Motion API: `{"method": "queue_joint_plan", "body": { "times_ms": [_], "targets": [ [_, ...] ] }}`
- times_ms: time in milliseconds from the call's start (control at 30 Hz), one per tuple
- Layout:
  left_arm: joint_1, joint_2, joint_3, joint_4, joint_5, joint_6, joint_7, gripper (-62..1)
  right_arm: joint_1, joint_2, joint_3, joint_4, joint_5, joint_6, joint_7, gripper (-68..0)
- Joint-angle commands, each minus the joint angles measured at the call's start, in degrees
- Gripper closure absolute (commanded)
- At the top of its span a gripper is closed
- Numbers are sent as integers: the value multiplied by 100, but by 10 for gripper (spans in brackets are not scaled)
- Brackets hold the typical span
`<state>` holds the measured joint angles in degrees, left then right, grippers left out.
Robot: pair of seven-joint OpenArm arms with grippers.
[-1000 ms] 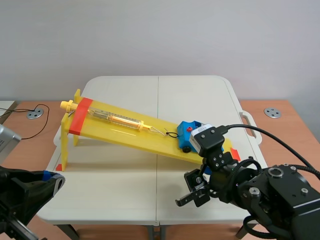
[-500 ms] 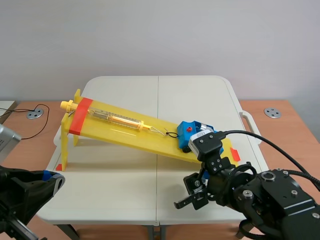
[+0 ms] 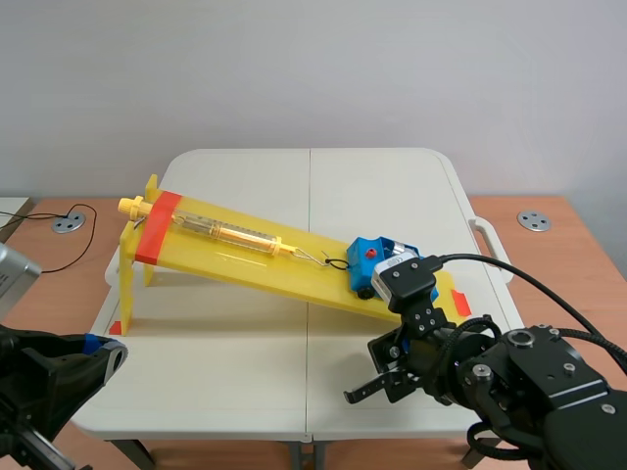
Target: Place the four metal weights on the blue cart on the ramp.
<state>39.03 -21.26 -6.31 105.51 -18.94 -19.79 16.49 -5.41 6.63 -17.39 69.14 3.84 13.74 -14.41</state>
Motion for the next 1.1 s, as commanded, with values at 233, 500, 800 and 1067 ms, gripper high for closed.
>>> {"method": "queue_joint_plan", "body": {
  "times_ms": [233, 500, 800, 1067],
  "targets": [
    [-114, 59, -79, 468, -271, -208, -446, -27, 431, -42, 37, 262, 37, -214, -11, -44],
    [-114, 59, -79, 468, -271, -208, -446, -27, 332, 157, 48, 575, 286, -146, -374, -6],
    [-114, 59, -79, 468, -271, -208, -446, -27, -754, 857, 323, 2730, 608, -129, -901, -6],
    [-114, 59, -79, 468, -271, -208, -446, -27, -1486, 1226, 968, 4299, 966, -127, -1384, -6]
  ]
}}
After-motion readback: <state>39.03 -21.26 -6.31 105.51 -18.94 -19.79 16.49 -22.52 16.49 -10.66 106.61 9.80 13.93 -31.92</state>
